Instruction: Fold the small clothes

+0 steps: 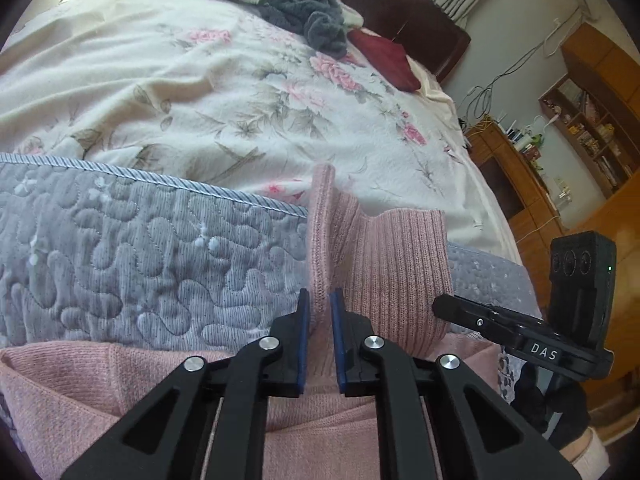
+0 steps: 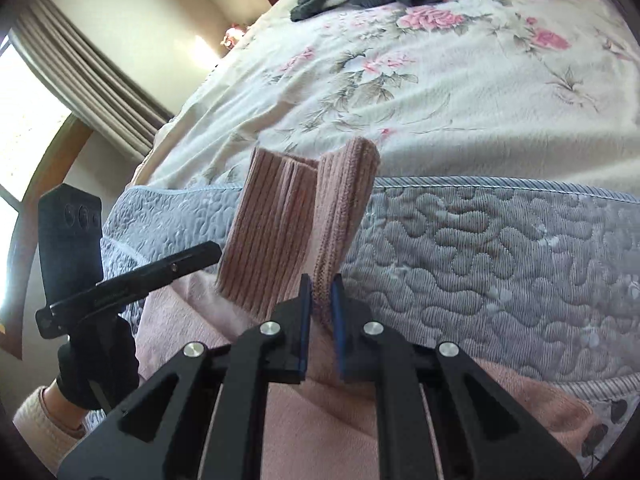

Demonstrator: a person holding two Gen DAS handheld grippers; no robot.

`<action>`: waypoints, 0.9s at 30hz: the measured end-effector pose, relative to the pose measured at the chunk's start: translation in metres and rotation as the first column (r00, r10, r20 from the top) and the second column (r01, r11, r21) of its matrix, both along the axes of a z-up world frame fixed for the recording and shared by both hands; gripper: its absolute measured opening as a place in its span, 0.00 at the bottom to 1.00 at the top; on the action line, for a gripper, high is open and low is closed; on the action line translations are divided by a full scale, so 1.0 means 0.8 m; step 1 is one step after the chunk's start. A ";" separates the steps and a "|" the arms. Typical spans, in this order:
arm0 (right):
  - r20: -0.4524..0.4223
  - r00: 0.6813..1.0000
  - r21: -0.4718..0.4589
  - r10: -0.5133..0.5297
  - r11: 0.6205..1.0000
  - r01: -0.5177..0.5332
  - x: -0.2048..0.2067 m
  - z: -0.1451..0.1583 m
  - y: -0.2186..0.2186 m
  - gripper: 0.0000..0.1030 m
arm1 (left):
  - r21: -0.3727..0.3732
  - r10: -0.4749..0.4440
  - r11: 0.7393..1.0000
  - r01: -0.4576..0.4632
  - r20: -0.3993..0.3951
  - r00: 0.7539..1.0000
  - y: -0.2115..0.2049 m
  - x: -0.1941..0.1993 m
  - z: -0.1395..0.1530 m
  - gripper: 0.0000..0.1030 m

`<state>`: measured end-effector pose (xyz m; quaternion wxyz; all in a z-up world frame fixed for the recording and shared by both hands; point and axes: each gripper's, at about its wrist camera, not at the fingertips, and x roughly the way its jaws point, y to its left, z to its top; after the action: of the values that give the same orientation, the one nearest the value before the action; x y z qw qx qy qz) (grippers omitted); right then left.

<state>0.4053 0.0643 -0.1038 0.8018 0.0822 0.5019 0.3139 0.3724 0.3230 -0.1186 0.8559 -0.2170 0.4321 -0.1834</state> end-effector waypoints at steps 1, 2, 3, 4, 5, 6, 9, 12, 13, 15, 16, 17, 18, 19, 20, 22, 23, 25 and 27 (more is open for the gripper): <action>0.013 1.000 -0.002 0.014 1.000 -0.014 -0.011 0.004 -0.002 0.08 | -0.009 -0.009 1.000 0.009 0.006 1.000 0.001 -0.009 0.002 0.10; 0.024 0.999 -0.007 0.024 1.000 -0.024 -0.022 0.007 -0.004 0.08 | -0.011 -0.017 1.000 0.017 0.006 1.000 0.000 -0.017 0.003 0.10; 0.038 0.999 -0.015 0.033 0.999 -0.032 -0.031 0.010 -0.003 0.08 | -0.011 -0.023 1.000 0.023 0.006 1.000 0.000 -0.026 0.003 0.10; 0.051 0.998 -0.028 0.047 0.999 -0.046 -0.042 0.011 -0.004 0.08 | -0.012 -0.030 0.999 0.030 0.001 1.000 -0.001 -0.033 0.000 0.10; 0.059 0.997 -0.040 0.059 0.998 -0.057 -0.050 0.011 -0.001 0.08 | -0.006 -0.033 0.999 0.033 -0.005 0.999 -0.001 -0.038 -0.002 0.10; 0.058 0.996 -0.058 0.063 0.997 -0.060 -0.055 0.009 0.000 0.08 | 0.016 -0.028 0.999 0.028 -0.014 1.000 -0.001 -0.039 -0.005 0.10; 0.020 0.999 -0.072 0.047 0.996 -0.046 -0.053 -0.003 0.000 0.08 | 0.084 0.011 0.996 -0.006 -0.070 0.998 0.004 -0.023 -0.018 0.29; -0.033 0.999 -0.036 0.000 0.999 -0.001 -0.030 -0.015 -0.010 0.08 | 0.108 0.015 0.994 -0.003 -0.109 0.994 0.005 0.012 -0.029 0.42; -0.045 0.999 -0.025 -0.011 1.000 0.010 -0.025 -0.019 -0.013 0.08 | 0.121 0.006 0.993 0.009 -0.124 0.992 0.001 0.026 -0.032 0.44; -0.061 0.998 0.002 -0.021 1.000 0.021 -0.018 -0.024 -0.019 0.08 | 0.151 -0.020 0.988 0.043 -0.149 0.989 -0.012 0.053 -0.042 0.48; -0.067 0.997 0.017 -0.025 1.000 0.026 -0.016 -0.027 -0.022 0.08 | 0.166 -0.027 0.985 0.055 -0.162 0.986 -0.019 0.062 -0.047 0.52; -0.072 0.997 0.031 -0.027 0.999 0.029 -0.015 -0.030 -0.024 0.08 | 0.171 -0.043 0.983 0.073 -0.176 0.983 -0.028 0.073 -0.053 0.52; -0.078 0.997 0.042 -0.030 0.999 0.034 -0.014 -0.034 -0.027 0.08 | 0.172 -0.056 0.981 0.090 -0.191 0.980 -0.036 0.082 -0.060 0.53; -0.084 0.996 0.052 -0.034 0.998 0.038 -0.013 -0.037 -0.030 0.08 | 0.171 -0.071 0.979 0.109 -0.216 0.974 -0.044 0.091 -0.069 0.56; -0.091 0.995 0.058 -0.036 0.997 0.042 -0.012 -0.040 -0.033 0.08 | 0.183 -0.079 0.975 0.124 -0.237 0.968 -0.053 0.097 -0.077 0.58; -0.096 0.995 0.064 -0.038 0.997 0.045 -0.010 -0.044 -0.037 0.08 | 0.226 -0.095 0.963 0.147 -0.228 0.969 -0.066 0.099 -0.082 0.62; -0.098 0.994 0.067 -0.039 0.997 0.046 -0.010 -0.045 -0.038 0.08 | 0.242 -0.102 0.958 0.155 -0.219 0.970 -0.071 0.099 -0.082 0.62; -0.099 0.994 0.068 -0.040 0.997 0.047 -0.009 -0.046 -0.040 0.08 | 0.186 -0.144 0.964 0.189 -0.234 0.962 -0.073 0.097 -0.083 0.06; -0.097 0.994 0.069 -0.045 0.996 0.051 -0.010 -0.043 -0.041 0.08 | 0.171 -0.157 0.966 0.193 -0.200 0.967 -0.070 0.087 -0.074 0.07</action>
<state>0.3974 0.0316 -0.1385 0.7808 0.1377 0.5258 0.3081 0.4421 0.2674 -0.1775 0.8091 -0.1117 0.5427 -0.1958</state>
